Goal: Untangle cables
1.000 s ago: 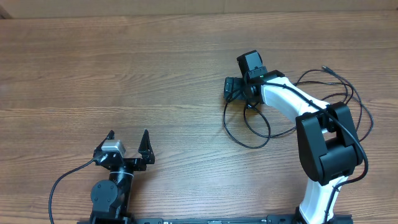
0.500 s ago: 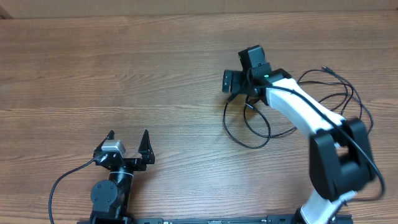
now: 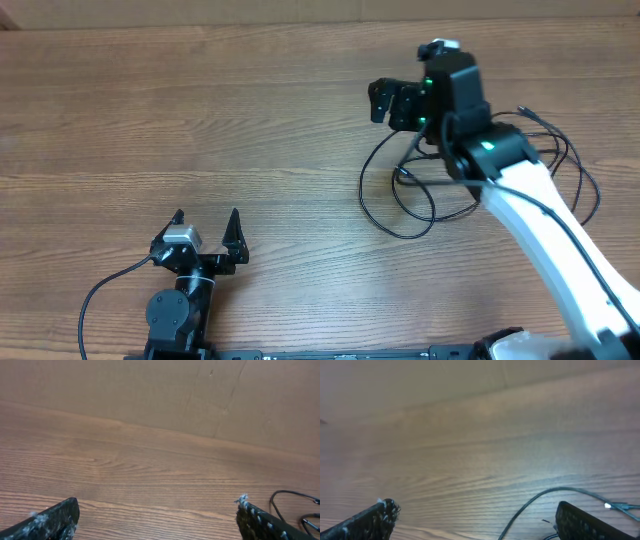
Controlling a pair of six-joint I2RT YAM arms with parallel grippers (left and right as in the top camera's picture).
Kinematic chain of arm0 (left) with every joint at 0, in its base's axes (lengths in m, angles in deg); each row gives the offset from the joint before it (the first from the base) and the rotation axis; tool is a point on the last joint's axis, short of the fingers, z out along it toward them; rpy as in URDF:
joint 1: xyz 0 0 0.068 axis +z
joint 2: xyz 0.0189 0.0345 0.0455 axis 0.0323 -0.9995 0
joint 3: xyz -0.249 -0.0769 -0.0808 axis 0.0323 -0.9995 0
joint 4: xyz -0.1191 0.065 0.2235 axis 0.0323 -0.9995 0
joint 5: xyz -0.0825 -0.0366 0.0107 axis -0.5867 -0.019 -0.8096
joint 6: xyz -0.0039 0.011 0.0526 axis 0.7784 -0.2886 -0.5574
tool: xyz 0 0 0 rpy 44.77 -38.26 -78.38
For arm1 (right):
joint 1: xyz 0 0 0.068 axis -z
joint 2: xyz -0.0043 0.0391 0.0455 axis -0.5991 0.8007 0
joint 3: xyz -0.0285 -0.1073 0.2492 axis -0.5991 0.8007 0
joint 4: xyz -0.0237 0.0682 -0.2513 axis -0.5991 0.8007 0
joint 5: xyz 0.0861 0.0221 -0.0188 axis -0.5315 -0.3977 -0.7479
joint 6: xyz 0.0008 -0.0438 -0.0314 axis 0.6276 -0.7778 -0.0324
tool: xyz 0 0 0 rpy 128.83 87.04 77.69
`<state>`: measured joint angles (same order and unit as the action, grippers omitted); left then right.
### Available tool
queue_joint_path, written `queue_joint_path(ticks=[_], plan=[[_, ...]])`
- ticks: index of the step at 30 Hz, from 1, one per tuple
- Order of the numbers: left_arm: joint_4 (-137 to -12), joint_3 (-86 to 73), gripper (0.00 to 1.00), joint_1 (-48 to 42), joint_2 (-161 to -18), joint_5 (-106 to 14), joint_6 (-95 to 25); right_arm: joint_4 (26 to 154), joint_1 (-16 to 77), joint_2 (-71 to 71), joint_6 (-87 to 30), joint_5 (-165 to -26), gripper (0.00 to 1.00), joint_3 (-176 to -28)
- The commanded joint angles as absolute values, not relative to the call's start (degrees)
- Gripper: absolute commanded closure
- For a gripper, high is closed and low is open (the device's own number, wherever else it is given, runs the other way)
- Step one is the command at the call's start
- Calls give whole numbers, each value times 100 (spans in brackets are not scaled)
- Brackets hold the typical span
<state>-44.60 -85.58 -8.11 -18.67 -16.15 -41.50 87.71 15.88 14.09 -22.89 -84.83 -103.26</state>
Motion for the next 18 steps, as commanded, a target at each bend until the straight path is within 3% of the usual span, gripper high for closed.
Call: queue_joint_path(ticks=[1,18], plan=[[-4460,-8575,0,-781,-1806,-1663,-4301,8909,1592,423,-2267,-8427,0,-10301],[-4462,-8575,0,-781,-1806,-1660,-4303,9093,1638,-3188,-2696,-7657,0,-8806]])
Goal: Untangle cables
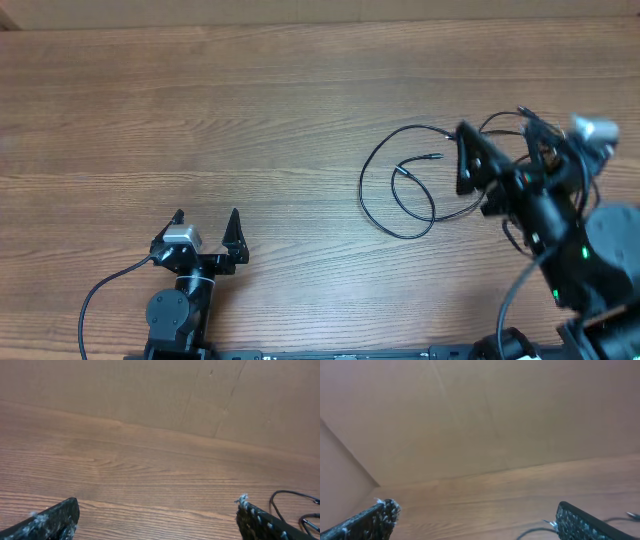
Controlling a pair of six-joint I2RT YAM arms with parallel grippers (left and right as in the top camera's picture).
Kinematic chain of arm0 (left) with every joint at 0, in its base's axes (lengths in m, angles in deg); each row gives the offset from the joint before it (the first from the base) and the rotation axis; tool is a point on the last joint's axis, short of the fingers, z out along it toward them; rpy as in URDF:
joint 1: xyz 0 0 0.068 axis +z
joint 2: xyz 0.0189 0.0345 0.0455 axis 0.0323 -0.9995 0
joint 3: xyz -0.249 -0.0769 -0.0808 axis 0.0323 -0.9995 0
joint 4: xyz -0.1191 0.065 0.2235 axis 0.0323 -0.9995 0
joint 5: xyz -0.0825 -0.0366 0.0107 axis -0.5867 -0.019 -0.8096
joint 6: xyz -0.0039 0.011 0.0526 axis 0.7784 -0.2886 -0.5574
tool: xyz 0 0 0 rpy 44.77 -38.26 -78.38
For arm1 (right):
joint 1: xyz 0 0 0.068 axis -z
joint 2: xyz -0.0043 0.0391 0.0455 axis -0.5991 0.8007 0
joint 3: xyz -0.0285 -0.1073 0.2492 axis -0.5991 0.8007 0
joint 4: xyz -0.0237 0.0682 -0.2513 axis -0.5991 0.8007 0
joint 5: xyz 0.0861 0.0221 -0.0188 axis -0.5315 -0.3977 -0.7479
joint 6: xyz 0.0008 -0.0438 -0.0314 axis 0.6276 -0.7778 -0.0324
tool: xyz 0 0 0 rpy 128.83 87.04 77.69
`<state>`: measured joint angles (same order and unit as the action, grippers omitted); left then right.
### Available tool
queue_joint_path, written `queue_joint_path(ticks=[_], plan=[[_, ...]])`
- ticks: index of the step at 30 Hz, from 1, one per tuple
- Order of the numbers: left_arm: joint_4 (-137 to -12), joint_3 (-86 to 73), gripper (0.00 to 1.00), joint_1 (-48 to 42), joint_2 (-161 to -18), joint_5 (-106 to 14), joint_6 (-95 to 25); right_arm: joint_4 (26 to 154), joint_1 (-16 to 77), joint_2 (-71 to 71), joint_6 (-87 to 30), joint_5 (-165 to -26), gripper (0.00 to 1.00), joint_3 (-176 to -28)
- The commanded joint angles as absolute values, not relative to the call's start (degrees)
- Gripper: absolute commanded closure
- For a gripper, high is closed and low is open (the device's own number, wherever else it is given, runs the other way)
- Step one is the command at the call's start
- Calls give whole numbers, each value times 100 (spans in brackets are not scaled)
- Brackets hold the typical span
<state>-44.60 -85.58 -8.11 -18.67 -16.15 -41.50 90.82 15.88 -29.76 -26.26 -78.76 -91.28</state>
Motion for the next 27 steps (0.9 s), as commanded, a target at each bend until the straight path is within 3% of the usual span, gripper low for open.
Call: queue_joint_path(ticks=[1,15,27], plan=[[-4462,-8575,0,-781,-1806,-1660,-4301,9093,1682,-3295,-2694,-7681,0,-8691],[-4462,-8575,0,-781,-1806,-1660,-4301,8483,2305,-5454,-2370,-7692,0,-6507],[-4462,-8575,0,-781,-1806,-1660,-4301,7672,2495,-6984,-2442,-7692,0,-5781]])
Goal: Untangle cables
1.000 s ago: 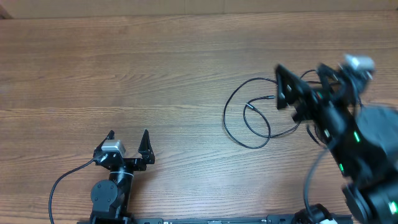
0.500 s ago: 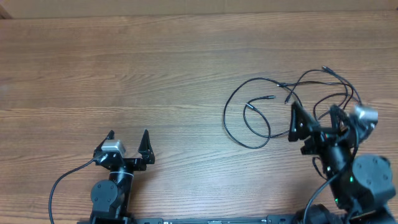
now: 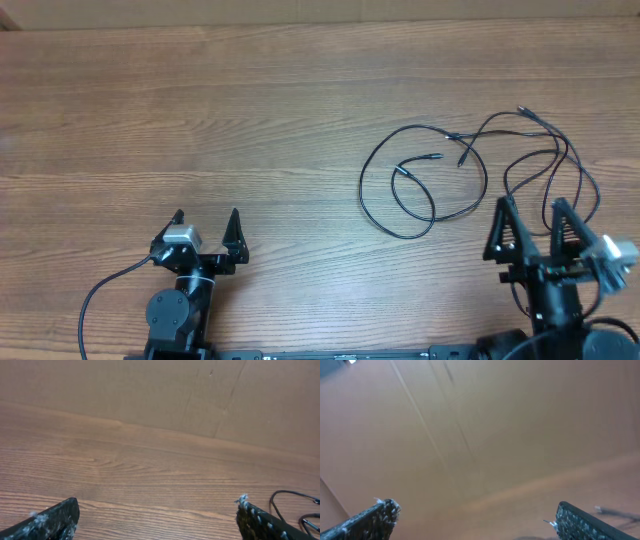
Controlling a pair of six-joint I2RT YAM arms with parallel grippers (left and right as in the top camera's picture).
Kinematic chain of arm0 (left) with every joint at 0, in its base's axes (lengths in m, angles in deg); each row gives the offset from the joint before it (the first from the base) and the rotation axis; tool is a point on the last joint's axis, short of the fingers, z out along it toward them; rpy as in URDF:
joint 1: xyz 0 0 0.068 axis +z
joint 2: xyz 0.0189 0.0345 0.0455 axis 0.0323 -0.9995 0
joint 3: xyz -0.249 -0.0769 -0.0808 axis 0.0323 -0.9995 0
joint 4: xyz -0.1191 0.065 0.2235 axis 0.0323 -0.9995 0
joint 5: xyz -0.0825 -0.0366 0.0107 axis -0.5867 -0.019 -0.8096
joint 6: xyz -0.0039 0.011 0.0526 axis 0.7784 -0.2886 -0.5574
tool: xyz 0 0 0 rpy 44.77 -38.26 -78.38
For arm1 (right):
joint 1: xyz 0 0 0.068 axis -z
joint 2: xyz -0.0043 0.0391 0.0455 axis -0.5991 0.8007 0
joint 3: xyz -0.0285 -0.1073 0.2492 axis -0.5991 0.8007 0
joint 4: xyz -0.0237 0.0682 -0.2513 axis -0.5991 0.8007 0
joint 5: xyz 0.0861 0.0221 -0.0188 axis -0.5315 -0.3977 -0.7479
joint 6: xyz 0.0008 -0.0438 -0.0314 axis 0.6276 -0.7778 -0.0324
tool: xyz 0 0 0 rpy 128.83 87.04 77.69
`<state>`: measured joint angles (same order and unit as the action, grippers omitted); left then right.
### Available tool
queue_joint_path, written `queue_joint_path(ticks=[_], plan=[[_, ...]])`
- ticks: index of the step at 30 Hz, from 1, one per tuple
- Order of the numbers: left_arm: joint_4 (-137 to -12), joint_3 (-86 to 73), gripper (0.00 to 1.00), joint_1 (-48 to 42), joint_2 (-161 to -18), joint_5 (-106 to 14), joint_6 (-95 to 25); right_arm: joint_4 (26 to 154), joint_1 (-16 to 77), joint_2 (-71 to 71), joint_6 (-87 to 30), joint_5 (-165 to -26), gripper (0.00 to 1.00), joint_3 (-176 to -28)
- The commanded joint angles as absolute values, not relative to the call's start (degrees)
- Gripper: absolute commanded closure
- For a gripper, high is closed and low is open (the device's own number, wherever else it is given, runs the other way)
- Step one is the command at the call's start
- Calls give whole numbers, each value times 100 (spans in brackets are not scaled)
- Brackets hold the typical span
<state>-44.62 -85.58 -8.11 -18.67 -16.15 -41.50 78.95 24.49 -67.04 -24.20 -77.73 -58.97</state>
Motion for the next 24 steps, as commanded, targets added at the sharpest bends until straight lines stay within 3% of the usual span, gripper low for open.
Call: queue_joint_path(ticks=[1,9,20,24], plan=[[-4462,-8575,0,-781,-1806,-1660,-4301,7521,2495,-7063,-2462,-7692,0,-5740],[-4460,-8575,0,-781,-1806,-1660,-4301,5808,2495,-7056,-2530,-7694,0,-5283],[-4462,-8575,0,-781,-1806,-1660,-4301,2440,2499,-7056,-2632,-7913,0,-3629],[-4462,-8575,0,-781,-1806,-1663,-4301,1847,2499,-7056,-2632,-7911,0,-3137]])
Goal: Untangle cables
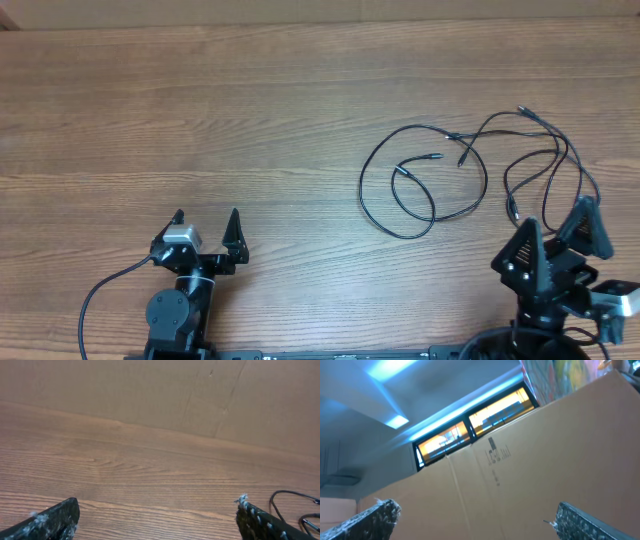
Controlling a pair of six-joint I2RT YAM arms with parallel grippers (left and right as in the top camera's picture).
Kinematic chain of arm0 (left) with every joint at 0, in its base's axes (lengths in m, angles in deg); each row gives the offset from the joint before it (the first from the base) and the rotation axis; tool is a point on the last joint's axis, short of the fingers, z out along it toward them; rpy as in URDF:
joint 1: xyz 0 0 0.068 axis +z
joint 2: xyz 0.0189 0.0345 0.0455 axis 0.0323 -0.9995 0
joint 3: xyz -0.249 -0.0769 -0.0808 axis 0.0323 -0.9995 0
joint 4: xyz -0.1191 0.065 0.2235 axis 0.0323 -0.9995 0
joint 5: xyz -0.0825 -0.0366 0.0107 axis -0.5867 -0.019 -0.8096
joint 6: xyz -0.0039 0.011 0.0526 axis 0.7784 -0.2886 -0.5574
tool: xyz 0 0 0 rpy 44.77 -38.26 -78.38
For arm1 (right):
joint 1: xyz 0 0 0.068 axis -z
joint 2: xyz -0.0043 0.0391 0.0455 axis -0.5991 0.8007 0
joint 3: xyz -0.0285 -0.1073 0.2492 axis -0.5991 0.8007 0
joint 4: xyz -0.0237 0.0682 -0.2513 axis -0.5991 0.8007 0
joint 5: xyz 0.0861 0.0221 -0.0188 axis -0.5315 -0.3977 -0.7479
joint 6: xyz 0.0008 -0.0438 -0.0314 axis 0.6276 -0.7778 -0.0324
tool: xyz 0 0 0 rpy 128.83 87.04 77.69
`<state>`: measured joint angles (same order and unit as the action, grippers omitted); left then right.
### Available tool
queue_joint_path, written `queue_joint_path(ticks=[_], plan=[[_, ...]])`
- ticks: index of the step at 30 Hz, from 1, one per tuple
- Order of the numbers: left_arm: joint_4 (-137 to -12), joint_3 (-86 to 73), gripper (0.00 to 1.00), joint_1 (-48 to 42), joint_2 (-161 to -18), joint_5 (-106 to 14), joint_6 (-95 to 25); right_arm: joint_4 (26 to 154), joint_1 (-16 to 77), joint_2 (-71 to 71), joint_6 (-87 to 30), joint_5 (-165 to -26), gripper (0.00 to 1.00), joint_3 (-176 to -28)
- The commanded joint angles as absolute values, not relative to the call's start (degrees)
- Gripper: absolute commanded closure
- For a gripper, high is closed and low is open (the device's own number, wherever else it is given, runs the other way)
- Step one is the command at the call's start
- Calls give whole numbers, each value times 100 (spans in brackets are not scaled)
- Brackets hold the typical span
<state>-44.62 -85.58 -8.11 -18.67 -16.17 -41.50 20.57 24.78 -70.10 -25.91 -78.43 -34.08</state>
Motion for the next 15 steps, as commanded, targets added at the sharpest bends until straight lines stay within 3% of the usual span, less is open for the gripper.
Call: queue_joint_path(ticks=[1,9,15], plan=[[-4460,-8575,0,-781,-1806,-1660,-4301,1725,2499,-7056,-2630,-7911,0,-3006],[-4462,-8575,1,-781,-1806,-1660,-4301,2632,2572,-7056,-2626,-7860,0,-2853],[-4460,-8575,0,-781,-1806,-1660,-4301,4831,2801,-7056,-2628,-7954,0,-2853]])
